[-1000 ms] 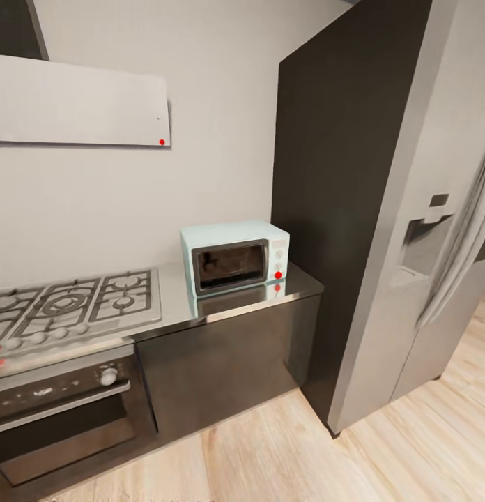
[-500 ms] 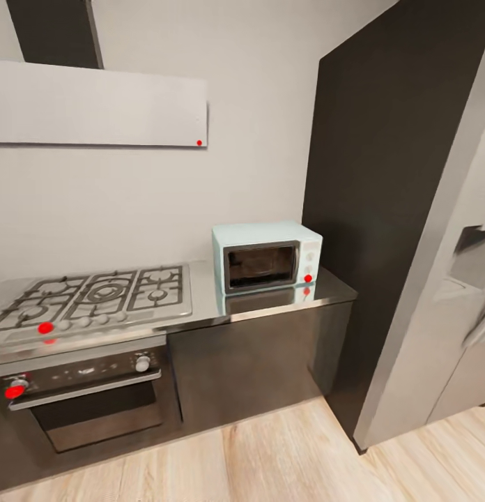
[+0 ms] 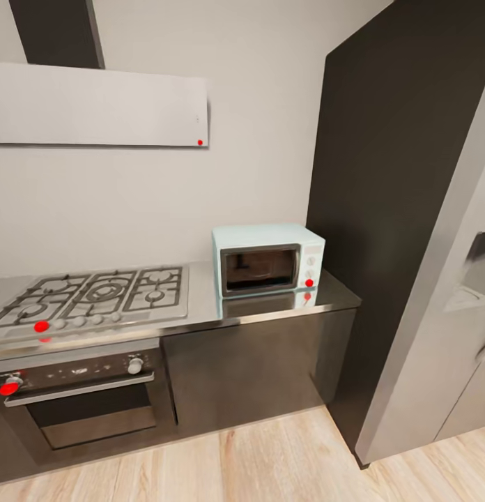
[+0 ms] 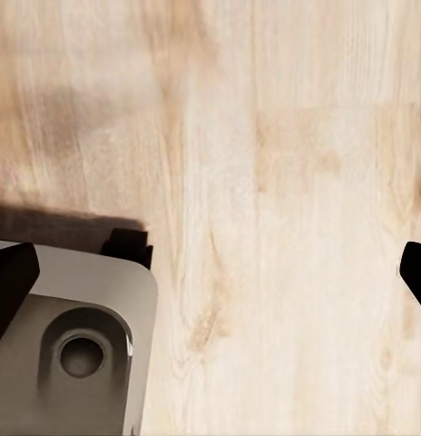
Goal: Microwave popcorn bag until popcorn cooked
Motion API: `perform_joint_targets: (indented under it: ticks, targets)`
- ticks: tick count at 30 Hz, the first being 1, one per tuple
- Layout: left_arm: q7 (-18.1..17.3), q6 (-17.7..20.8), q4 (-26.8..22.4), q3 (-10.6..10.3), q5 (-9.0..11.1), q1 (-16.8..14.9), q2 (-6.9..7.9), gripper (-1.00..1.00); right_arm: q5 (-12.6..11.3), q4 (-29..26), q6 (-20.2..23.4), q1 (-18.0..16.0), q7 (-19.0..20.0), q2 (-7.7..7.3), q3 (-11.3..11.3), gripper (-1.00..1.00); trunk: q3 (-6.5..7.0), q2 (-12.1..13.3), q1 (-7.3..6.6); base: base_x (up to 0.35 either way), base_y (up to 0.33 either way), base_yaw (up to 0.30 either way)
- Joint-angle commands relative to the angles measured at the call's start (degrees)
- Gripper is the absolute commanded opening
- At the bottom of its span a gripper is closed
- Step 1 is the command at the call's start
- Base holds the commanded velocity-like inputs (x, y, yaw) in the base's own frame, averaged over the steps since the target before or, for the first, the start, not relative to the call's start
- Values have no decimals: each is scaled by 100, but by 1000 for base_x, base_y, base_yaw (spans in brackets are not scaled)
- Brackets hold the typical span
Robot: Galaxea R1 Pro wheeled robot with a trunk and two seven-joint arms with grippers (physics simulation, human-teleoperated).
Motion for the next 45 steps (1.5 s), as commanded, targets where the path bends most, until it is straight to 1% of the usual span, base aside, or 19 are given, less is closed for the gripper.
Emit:
perform_joint_targets:
  ticks: [1,21,35,45]
  targets:
    - [-3,-14,5,-48,52,-5,-2,100,57,6,7,-6,16,-6,-50,100,-7,-4,1,109,-256,0]
    - [-3,-6,9,-48,61,-5,-3,100,55,6,21,-6,16,-7,-51,100,-7,-4,1,109,-260,4]
    - [-3,-14,9,-48,61,-3,-1,100,52,6,22,-6,7,-15,-51,100,-7,-4,1,100,-251,253]
    - [-3,-14,9,-48,61,-5,-2,100,52,6,23,-6,7,-14,-51,100,-7,-4,1,94,-129,273]
